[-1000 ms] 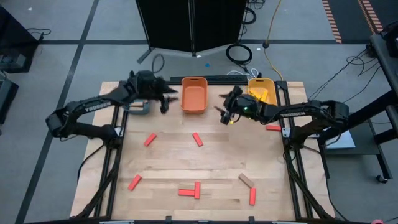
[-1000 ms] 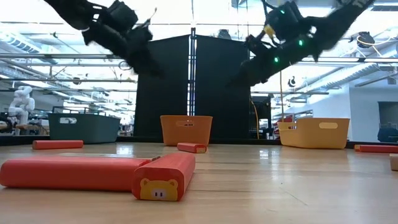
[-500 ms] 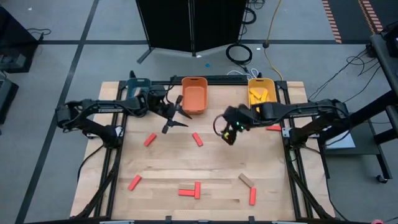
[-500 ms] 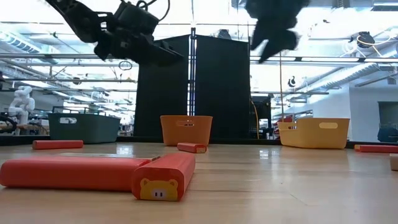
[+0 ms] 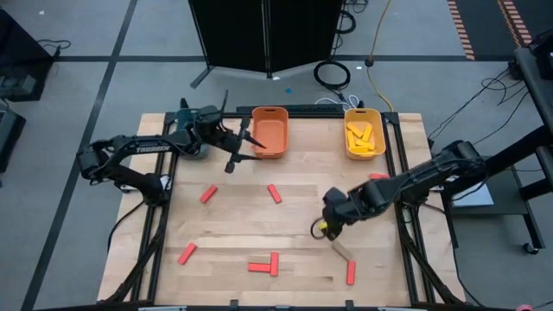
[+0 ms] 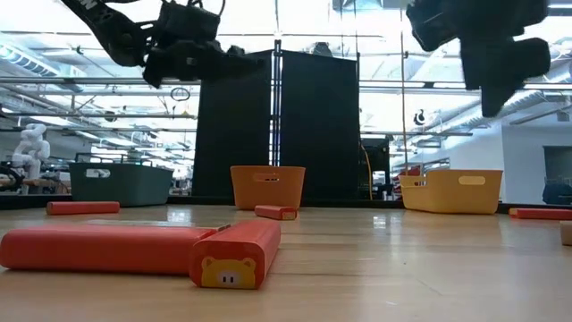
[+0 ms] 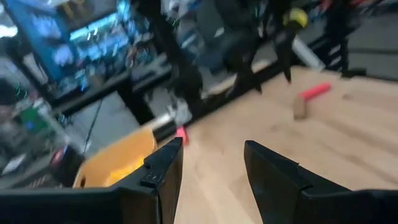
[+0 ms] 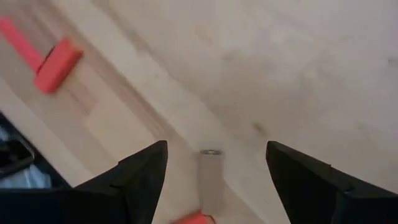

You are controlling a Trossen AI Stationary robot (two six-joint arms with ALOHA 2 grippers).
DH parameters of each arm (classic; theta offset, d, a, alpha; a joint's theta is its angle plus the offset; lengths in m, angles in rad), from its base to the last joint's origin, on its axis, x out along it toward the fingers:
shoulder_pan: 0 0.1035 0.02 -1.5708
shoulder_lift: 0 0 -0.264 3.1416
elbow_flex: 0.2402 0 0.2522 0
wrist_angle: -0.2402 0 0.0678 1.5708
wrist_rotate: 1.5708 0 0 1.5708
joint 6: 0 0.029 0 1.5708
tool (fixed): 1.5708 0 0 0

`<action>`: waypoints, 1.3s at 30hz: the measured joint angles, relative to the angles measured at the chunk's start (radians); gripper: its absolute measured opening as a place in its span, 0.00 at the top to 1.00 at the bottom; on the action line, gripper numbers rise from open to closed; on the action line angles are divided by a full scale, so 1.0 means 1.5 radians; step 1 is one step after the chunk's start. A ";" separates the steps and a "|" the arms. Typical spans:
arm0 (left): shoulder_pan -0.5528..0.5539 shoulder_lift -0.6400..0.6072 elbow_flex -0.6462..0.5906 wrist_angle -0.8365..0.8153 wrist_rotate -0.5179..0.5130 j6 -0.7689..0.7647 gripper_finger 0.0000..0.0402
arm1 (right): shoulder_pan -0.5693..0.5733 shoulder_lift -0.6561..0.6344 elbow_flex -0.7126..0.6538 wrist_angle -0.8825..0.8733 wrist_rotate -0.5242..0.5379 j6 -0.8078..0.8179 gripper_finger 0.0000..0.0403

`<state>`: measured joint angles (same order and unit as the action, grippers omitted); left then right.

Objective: Sort blocks
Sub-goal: Put the brown block into the blue bin

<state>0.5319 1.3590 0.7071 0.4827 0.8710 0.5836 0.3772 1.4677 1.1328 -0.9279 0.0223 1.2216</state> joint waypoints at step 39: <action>0.042 0.009 0.001 0.071 0.191 0.001 0.58 | 0.035 0.262 -0.003 0.047 -0.261 -0.042 0.36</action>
<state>0.5953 1.3727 0.7082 0.5898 1.1572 0.5850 0.4301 1.8615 1.1278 -0.8577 -0.3693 1.1589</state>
